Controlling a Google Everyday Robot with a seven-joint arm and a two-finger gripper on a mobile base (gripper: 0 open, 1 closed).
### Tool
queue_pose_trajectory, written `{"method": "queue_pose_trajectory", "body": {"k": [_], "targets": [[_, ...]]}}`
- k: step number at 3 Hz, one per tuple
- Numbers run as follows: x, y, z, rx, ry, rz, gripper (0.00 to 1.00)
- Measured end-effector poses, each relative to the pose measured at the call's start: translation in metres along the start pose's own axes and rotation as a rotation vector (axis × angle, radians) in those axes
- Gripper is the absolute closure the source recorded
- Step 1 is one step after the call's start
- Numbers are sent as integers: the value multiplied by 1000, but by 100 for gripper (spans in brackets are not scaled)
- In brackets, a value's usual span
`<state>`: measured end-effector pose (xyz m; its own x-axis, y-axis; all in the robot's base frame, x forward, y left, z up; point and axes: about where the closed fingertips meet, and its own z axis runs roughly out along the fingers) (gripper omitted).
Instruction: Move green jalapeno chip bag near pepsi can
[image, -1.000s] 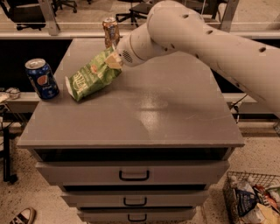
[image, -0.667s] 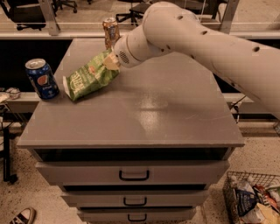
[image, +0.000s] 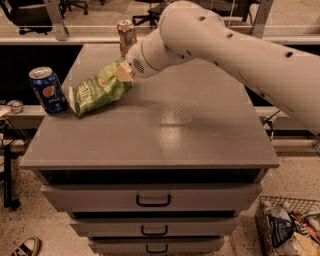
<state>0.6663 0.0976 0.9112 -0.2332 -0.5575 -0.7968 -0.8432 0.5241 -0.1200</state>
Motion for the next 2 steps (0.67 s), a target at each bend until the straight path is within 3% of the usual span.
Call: {"method": "queue_pose_trajectory", "body": {"k": [1, 2], "targets": [[1, 1, 0, -7, 4, 4, 14], [4, -7, -5, 7, 7, 8, 0]]}}
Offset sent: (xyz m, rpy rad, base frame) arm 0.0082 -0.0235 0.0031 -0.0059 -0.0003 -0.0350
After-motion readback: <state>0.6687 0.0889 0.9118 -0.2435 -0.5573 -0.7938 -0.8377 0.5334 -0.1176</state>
